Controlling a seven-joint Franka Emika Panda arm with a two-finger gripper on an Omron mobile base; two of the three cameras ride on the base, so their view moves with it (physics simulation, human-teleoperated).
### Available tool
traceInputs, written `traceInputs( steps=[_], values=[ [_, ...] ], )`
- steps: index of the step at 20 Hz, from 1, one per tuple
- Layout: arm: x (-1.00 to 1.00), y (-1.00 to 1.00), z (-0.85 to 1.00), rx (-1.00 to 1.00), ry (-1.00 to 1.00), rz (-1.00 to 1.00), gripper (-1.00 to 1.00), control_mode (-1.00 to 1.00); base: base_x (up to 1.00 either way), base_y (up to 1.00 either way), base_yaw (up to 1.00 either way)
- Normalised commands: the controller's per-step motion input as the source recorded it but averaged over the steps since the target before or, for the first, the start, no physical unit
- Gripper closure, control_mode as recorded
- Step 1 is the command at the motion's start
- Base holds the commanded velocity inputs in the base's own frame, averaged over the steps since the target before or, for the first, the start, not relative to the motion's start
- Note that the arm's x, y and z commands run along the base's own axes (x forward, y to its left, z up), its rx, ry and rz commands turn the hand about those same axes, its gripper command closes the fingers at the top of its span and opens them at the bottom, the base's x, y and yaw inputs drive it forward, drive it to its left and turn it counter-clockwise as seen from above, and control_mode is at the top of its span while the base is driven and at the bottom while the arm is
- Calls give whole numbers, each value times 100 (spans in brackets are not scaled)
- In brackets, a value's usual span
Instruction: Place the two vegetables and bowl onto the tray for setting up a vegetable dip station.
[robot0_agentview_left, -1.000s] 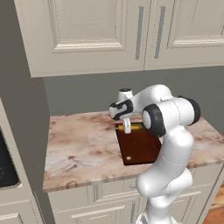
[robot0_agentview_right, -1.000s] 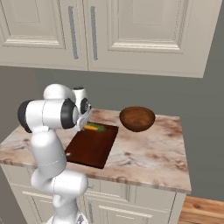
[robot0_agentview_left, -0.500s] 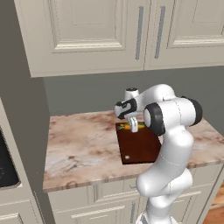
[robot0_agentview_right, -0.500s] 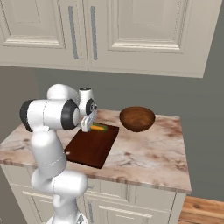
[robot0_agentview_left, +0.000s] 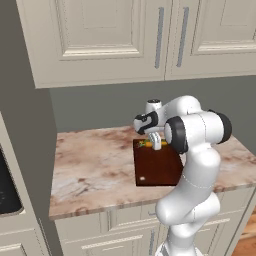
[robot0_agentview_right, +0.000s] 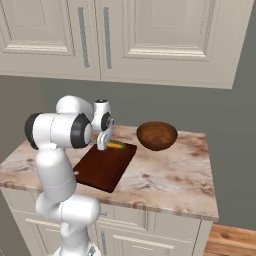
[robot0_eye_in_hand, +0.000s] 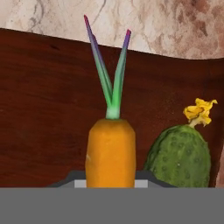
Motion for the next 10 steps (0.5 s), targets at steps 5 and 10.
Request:
traceInputs(
  steps=[5,10],
  values=[
    [0,0,0,0,0,0,-100,-100,0,0,0],
    [0,0,0,0,0,0,-100,-100,0,0,0]
  ],
)
